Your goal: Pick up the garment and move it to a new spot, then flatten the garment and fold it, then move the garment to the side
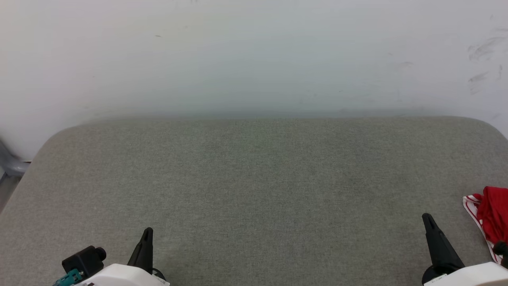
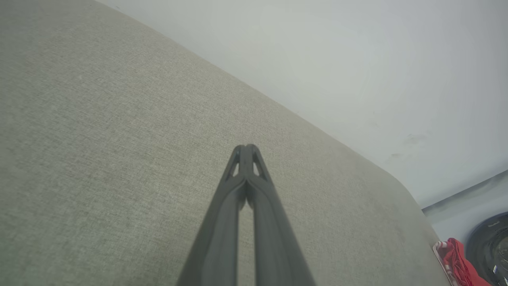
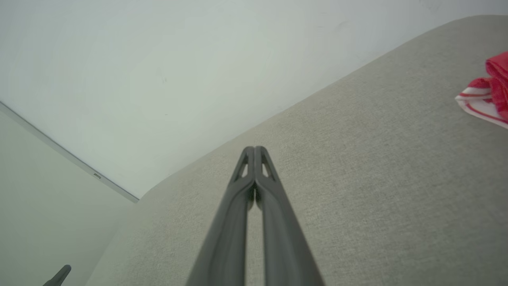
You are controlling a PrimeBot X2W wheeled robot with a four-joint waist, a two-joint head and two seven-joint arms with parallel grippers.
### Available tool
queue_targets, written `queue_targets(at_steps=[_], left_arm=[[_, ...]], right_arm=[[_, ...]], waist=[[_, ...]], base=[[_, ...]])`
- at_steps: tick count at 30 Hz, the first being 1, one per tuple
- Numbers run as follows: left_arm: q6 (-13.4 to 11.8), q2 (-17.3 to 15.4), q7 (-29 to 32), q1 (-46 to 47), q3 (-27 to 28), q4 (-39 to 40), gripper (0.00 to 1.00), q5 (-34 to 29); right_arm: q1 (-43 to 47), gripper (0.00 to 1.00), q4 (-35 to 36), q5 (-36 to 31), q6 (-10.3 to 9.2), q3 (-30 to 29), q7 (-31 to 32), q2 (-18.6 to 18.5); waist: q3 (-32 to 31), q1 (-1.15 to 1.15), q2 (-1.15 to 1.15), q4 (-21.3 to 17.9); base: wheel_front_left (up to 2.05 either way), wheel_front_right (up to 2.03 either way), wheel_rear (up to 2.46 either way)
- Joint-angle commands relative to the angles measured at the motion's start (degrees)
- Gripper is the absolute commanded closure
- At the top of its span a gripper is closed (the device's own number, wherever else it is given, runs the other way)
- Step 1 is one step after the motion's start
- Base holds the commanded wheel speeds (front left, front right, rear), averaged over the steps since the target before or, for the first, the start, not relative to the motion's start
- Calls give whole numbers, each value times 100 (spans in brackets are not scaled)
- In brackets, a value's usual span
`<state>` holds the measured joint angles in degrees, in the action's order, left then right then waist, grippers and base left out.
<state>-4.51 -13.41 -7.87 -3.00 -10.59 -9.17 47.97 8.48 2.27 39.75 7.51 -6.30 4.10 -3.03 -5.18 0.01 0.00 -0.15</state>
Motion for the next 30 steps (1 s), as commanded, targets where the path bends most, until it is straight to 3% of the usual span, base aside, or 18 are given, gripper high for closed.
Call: queue_targets(at_steps=[1,30], left_arm=[[55,29,47,176,97,37,100,180],[512,404,564,484,701,-151,100,1875]], right_arm=[[-188,100,9,216,0,1,13,-9],[-725,100,-631,2194,-1,-2,95,-6]], waist=[[9,-1,0,0],[165,-1,0,5]], base=[[0,0,0],[0,0,0]])
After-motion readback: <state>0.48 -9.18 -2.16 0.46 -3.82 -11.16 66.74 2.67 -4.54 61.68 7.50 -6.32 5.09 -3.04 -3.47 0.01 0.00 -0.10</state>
